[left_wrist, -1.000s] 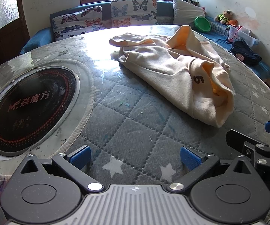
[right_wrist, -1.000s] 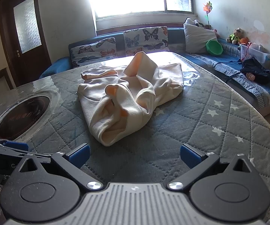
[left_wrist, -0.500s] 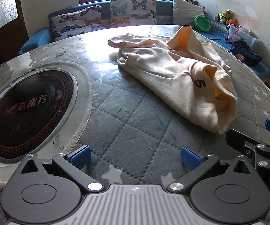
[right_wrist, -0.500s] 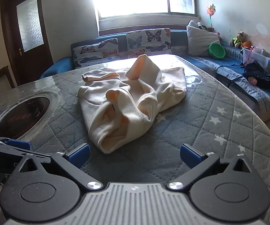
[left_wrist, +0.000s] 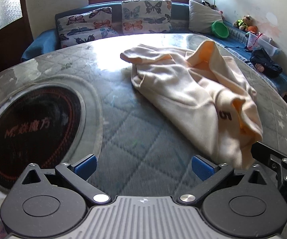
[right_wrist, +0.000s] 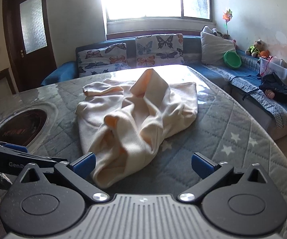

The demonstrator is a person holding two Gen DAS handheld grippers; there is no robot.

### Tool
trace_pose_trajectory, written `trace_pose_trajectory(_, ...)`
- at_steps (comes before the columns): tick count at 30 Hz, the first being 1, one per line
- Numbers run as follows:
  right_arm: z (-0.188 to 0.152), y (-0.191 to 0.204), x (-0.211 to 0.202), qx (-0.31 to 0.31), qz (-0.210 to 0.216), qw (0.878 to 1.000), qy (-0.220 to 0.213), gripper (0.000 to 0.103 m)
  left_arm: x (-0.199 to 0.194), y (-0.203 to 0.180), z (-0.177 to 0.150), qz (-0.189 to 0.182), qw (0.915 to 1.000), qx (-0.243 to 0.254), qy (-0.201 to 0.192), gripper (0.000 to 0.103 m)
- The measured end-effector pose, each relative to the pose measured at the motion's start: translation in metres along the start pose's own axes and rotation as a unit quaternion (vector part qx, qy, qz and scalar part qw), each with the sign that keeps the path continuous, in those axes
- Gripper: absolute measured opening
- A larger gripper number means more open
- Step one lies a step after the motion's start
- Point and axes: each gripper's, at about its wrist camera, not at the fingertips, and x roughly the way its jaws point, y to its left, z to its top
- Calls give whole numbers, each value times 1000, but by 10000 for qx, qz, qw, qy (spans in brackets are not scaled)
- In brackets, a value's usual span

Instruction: Fold clothes

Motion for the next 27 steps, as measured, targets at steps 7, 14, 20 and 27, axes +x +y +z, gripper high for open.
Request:
trace_pose_trajectory(7,23,-12,17,138,-83,9998,-94,103,11,-13,25,-328,9991,222,-172,89)
trace_pose_trajectory(14,48,-21,45,45,-231,9997,-70,103,31,-33,32,-710,9959,547,-145,59)
trace_pose_trajectory(20,60,-22,73,-50,-259,9996,71,102,36,-40,32,-859,9928,813,-198,34)
trace_pose_trajectory(27,61,-19,93,10,-78,9995,314,83,37,-37,31,-1017,9903,911,-277,10)
